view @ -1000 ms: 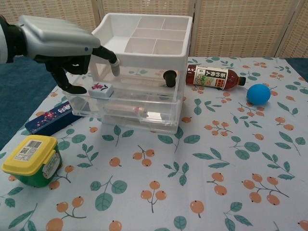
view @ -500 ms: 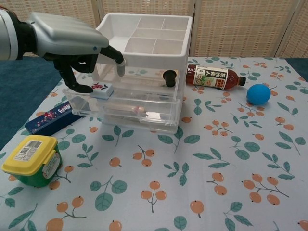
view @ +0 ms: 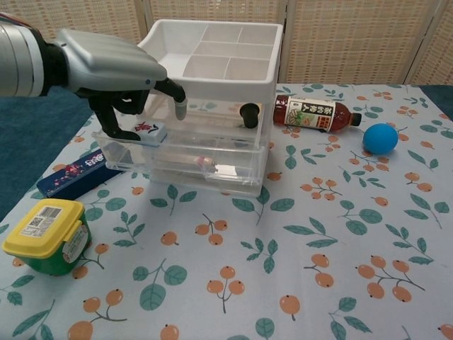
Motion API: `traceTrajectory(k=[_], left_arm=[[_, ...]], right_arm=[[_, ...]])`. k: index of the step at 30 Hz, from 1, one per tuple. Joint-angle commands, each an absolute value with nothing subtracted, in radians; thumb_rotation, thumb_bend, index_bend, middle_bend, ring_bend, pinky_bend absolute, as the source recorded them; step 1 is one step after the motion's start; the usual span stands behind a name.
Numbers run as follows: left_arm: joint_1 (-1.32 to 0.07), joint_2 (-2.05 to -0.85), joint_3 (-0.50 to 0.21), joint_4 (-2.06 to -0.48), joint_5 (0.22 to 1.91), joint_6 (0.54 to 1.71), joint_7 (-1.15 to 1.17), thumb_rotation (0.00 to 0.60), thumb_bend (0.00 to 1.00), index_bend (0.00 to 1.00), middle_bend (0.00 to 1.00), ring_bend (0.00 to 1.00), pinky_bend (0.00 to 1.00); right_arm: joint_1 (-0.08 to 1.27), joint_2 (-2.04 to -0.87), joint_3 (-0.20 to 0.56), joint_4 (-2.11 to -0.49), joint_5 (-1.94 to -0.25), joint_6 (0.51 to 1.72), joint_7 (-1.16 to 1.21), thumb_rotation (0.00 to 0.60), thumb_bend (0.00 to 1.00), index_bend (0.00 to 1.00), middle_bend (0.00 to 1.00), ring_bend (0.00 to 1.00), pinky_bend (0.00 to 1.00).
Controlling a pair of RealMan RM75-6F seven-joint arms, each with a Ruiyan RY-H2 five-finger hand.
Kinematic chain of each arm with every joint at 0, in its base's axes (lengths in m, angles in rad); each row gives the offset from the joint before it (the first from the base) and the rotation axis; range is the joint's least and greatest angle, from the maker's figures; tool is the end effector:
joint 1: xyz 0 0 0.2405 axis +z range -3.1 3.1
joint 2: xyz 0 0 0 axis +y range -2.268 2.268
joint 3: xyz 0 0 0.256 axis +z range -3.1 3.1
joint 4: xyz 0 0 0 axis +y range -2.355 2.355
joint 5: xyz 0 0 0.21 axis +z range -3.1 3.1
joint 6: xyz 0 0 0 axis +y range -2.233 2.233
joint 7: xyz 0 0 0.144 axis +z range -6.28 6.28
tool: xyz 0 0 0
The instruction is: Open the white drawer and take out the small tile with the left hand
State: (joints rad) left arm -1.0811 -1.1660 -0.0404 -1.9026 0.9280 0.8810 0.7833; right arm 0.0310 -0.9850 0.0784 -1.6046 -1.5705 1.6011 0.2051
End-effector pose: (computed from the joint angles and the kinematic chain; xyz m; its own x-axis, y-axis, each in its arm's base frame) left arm -0.0622 0.3320 0.0489 0.8320 0.0516 0.5523 0.4404 -0.6667 -0.6012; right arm -0.3095 -0.1693 0.2169 0.3334 0.1161 0.9356 -0.9385 -0.0535 0.3410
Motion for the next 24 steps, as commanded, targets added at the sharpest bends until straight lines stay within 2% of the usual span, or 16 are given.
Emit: traceTrajectory(k=[1, 24], left_arm=[[-1.085, -1.170, -0.037, -1.900, 0.924, 0.885, 0.790, 0.600, 0.29, 0.28, 0.99, 1.00, 1.00], [-1.106, -1.198, -0.020, -1.888, 0.905, 0.910, 0.822, 0.600, 0.29, 0.32, 0.99, 1.00, 1.00]], right_arm=[[0.031, -0.986, 0.079, -1.604, -1.570, 1.601, 0.206, 0.600, 0.20, 0.00, 0.04, 0.00, 0.00], [0.029, -0.987, 0.078, -1.601, -1.568, 1.601, 0.209, 0.600, 0.20, 0.00, 0.04, 0.00, 0.00]])
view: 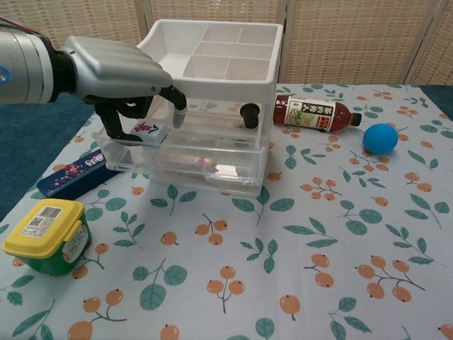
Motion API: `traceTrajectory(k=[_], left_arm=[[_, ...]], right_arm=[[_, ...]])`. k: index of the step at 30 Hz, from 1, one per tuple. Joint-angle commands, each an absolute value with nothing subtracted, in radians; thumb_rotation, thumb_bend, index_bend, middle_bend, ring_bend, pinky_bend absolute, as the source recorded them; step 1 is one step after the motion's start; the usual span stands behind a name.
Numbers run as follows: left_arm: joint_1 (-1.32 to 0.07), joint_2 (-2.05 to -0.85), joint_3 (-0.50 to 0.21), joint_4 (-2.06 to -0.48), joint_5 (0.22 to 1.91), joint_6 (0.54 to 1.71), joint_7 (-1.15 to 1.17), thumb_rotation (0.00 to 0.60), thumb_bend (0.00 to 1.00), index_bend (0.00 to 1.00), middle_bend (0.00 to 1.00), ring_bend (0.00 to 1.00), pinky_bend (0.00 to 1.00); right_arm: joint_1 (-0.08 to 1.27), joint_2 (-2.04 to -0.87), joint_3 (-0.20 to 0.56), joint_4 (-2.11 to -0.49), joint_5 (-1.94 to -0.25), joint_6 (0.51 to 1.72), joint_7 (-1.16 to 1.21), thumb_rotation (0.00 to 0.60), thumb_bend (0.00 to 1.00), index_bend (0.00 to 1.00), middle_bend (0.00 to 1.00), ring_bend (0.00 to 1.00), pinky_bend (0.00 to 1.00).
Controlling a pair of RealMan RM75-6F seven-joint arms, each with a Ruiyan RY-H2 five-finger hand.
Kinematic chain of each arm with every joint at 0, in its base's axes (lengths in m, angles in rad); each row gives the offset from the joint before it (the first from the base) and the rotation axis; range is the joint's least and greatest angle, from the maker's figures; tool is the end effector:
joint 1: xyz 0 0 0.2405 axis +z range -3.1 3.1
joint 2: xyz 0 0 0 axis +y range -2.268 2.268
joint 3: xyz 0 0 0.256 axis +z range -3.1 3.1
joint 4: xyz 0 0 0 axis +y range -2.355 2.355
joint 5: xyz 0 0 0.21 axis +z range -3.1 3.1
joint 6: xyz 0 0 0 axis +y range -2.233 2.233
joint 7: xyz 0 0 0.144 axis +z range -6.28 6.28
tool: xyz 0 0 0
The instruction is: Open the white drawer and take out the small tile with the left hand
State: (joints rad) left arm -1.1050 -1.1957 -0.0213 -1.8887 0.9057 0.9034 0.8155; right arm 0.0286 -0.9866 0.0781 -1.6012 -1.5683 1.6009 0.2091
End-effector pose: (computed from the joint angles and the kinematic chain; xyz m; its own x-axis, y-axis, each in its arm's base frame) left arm -0.0603 0.3326 0.0415 0.8440 0.0355 0.5352 0.4188 -0.6670 -0.6162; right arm -0.3108 -0.1685 0.2168 0.3317 0.1152 0.9363 -0.9396 -0.0492 0.3388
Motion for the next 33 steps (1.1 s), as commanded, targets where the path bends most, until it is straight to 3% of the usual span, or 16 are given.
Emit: traceTrajectory(k=[1, 33], left_arm=[[-1.107, -1.199, -0.019, -1.888, 0.904, 0.911, 0.826, 0.600, 0.29, 0.32, 0.99, 1.00, 1.00], [-1.168, -1.227, 0.020, -1.915, 0.762, 0.986, 1.015, 0.600, 0.29, 0.37, 0.99, 1.00, 1.00]], right_arm=[[0.029, -0.987, 0.078, -1.600, -1.568, 1.601, 0.210, 0.600, 0.20, 0.00, 0.04, 0.00, 0.00], [0.026, -0.989, 0.077, -1.594, -1.566, 1.600, 0.217, 0.600, 0.20, 0.00, 0.04, 0.00, 0.00]])
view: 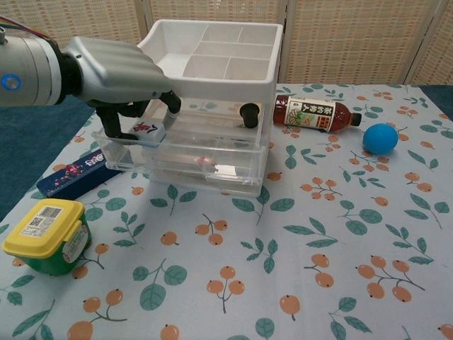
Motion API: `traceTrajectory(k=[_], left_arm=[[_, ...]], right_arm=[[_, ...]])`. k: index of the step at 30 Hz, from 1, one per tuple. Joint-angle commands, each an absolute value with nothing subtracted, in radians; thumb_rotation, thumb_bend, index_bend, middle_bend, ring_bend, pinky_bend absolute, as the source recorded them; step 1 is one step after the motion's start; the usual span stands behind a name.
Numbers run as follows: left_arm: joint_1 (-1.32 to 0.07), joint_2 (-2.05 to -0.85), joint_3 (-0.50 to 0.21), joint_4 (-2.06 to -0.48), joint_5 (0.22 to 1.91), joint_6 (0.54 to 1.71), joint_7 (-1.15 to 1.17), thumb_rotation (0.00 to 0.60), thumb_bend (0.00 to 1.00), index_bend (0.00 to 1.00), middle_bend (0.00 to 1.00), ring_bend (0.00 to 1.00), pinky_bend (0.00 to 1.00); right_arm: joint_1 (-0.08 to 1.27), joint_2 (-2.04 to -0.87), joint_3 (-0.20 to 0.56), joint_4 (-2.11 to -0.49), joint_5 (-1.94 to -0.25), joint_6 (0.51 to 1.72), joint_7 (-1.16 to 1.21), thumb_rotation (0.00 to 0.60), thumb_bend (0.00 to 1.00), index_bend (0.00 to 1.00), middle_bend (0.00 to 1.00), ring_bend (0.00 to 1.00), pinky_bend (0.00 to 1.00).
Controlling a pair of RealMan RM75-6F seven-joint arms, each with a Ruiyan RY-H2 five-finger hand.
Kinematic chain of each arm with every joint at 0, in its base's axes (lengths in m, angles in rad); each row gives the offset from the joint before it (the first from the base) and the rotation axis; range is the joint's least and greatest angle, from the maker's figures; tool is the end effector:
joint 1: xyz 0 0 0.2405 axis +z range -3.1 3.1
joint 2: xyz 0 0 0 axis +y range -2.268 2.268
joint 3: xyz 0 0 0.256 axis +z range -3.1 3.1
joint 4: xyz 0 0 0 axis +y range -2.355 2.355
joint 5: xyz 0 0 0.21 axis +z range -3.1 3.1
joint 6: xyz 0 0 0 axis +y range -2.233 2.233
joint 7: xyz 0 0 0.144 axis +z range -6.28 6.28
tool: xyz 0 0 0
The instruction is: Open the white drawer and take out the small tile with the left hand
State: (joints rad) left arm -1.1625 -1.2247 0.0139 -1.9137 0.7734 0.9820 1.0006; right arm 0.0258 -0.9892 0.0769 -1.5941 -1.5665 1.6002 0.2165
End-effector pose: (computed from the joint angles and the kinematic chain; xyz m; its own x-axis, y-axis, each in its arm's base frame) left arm -0.0572 0.3324 0.0366 0.8993 -0.0153 0.4370 0.3309 -0.6294 -0.7031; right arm -0.3128 -0.1674 0.2167 0.3294 0.1127 0.9374 -0.9408 -0.0446 0.3360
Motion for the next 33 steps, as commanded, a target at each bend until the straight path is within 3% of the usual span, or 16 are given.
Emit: traceTrajectory(k=[1, 33], left_arm=[[-1.171, -1.227, 0.021, -1.919, 0.753, 0.986, 1.019, 0.600, 0.29, 0.37, 0.99, 1.00, 1.00], [-1.174, -1.254, 0.017, -1.891, 0.781, 0.989, 0.949, 0.600, 0.29, 0.51, 0.99, 1.00, 1.00]], right_arm=[[0.025, -0.990, 0.077, -1.594, -1.567, 1.601, 0.216, 0.600, 0.20, 0.00, 0.04, 0.00, 0.00], [0.021, -0.992, 0.077, -1.591, -1.560, 1.601, 0.218, 0.600, 0.20, 0.00, 0.04, 0.00, 0.00]])
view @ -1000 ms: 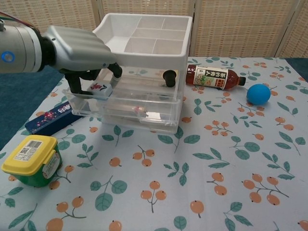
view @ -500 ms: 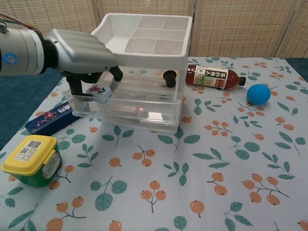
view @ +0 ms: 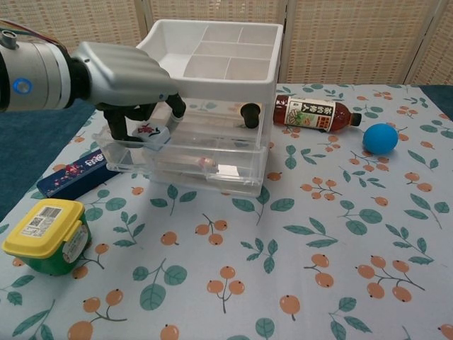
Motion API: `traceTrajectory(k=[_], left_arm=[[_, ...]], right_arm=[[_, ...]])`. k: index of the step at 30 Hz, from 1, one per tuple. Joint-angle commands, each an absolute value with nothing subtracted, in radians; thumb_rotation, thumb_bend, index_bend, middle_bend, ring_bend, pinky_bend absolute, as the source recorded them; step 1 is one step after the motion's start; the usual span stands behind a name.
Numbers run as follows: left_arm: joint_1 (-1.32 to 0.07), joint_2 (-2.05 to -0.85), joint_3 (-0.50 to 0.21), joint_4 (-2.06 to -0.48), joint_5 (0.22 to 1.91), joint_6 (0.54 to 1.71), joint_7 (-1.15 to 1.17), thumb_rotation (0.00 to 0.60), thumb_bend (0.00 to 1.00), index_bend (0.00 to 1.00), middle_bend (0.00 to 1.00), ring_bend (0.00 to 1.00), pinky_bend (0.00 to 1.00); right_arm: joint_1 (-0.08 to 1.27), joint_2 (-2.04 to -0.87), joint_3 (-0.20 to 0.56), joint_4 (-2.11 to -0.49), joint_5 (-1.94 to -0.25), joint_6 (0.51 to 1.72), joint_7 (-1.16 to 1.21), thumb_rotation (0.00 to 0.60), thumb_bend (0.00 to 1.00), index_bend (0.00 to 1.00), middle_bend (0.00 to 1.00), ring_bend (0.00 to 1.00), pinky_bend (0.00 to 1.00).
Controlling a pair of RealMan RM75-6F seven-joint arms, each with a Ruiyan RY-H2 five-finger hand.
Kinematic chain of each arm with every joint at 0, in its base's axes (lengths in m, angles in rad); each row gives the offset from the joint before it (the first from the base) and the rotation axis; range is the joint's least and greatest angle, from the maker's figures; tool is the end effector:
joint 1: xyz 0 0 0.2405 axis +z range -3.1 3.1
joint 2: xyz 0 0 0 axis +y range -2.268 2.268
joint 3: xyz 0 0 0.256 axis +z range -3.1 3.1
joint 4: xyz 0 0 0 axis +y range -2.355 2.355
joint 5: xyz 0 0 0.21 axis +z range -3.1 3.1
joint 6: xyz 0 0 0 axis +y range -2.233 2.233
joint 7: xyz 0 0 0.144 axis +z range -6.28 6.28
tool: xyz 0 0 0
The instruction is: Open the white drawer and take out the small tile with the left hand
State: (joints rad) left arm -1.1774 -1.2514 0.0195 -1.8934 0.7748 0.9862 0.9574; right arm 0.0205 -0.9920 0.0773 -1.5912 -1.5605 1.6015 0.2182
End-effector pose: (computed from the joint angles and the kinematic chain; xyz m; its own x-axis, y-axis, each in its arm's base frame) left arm -0.0538 0.3333 0.0296 0.8847 0.0007 0.4661 0.3594 -0.6377 -0.6813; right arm -0.3147 -0.1659 0.2168 0.3285 0.1139 0.9376 -0.9419 -0.0342 0.3341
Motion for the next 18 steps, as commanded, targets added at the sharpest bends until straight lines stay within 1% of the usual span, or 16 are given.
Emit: traceTrajectory(k=[1, 10, 18], left_arm=[[-1.172, -1.254, 0.016, -1.890, 0.786, 0.991, 0.945, 0.600, 0.29, 0.51, 0.99, 1.00, 1.00], [-1.149, -1.216, 0.011, -1.924, 0.836, 1.008, 0.908, 0.600, 0.29, 0.55, 0.99, 1.00, 1.00], [-1.086, -1.142, 0.022, -1.994, 0.939, 1.058, 0.848, 0.600, 0.29, 0.55, 0.99, 1.00, 1.00]], right_arm=[[0.021, -0.993, 0.078, -1.591, -1.560, 1.601, 0.219, 0.600, 0.20, 0.00, 0.04, 0.00, 0.00], [0.023, -0.994, 0.078, -1.591, -1.564, 1.601, 0.220, 0.600, 0.20, 0.00, 0.04, 0.00, 0.00], [0.023, -0.995, 0.078, -1.590, -1.567, 1.603, 0.222, 0.600, 0.20, 0.00, 0.04, 0.00, 0.00]])
